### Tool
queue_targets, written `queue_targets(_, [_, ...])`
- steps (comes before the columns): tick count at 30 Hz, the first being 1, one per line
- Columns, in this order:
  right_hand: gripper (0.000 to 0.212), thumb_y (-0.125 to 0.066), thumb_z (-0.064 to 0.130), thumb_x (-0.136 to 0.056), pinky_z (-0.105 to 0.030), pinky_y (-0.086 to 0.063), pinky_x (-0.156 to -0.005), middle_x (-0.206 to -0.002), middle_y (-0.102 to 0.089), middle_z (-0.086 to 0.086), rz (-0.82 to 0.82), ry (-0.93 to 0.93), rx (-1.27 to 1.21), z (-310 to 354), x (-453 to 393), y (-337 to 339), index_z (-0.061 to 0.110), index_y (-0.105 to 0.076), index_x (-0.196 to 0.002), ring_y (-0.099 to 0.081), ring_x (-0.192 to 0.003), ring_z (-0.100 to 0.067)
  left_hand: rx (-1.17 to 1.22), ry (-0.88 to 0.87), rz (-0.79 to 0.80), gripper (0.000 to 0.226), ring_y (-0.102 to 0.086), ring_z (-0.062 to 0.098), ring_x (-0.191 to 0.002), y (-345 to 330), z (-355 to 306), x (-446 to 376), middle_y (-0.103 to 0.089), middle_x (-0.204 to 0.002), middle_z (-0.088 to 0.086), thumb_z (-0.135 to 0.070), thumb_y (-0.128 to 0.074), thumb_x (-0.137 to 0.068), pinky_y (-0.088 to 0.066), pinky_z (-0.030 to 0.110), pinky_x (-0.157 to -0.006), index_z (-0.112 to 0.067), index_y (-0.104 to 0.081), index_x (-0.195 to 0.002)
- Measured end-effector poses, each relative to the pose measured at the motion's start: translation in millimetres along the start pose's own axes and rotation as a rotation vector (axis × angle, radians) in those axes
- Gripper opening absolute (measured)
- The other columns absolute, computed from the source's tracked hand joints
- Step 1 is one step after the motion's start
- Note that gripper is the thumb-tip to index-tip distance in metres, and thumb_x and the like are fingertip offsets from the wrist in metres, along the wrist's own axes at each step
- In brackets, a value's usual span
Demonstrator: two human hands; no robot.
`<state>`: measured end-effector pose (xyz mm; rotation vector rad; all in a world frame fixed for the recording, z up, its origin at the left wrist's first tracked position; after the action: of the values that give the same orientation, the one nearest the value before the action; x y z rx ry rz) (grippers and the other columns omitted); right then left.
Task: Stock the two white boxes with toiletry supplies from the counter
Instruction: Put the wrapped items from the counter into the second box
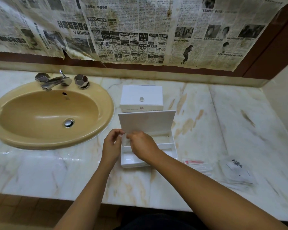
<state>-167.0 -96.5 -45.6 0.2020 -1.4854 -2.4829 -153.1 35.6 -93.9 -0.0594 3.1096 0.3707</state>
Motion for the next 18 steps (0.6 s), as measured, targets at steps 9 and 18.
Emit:
queue_targets(9, [0.06, -0.027, 0.061, -0.096, -0.04, -0.041, -0.092, -0.127, -0.053, -0.007, 0.322, -0.109, 0.055, -10.7, 6.8, -4.4, 0.02, -0.059, -0.124, -0.042, -0.123, -0.023, 0.041, -0.011, -0.022, 0.033, -0.06, 0.008, -0.09, -0.7, 3.8, -1.9, -0.064, -0.088, -0.014, 0.007, -0.049, -0.093, -0.046, 0.021, -0.086, -0.024, -0.06, -0.089])
queue_targets(18, [0.06, -0.024, 0.061, -0.096, -0.046, -0.033, -0.1, -0.138, -0.05, -0.005, 0.319, -0.002, 0.172, -12.5, 17.7, -9.9, 0.022, -0.047, -0.135, -0.041, -0.127, -0.025, -0.01, -0.043, -0.023, 0.035, -0.061, 0.008, -0.091, -1.8, 2.6, 0.1, -0.064, -0.087, -0.019, 0.007, -0.047, -0.093, -0.047, 0.02, -0.087, -0.025, -0.061, -0.087])
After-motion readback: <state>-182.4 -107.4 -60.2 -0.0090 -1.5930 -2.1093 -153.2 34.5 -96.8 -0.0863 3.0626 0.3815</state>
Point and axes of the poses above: each hand's wrist, its own x-axis away from the middle knuckle, its own y-axis out of the back of the hand, z = x × y, the point moved 2 cm from there along -x, towards the middle knuckle
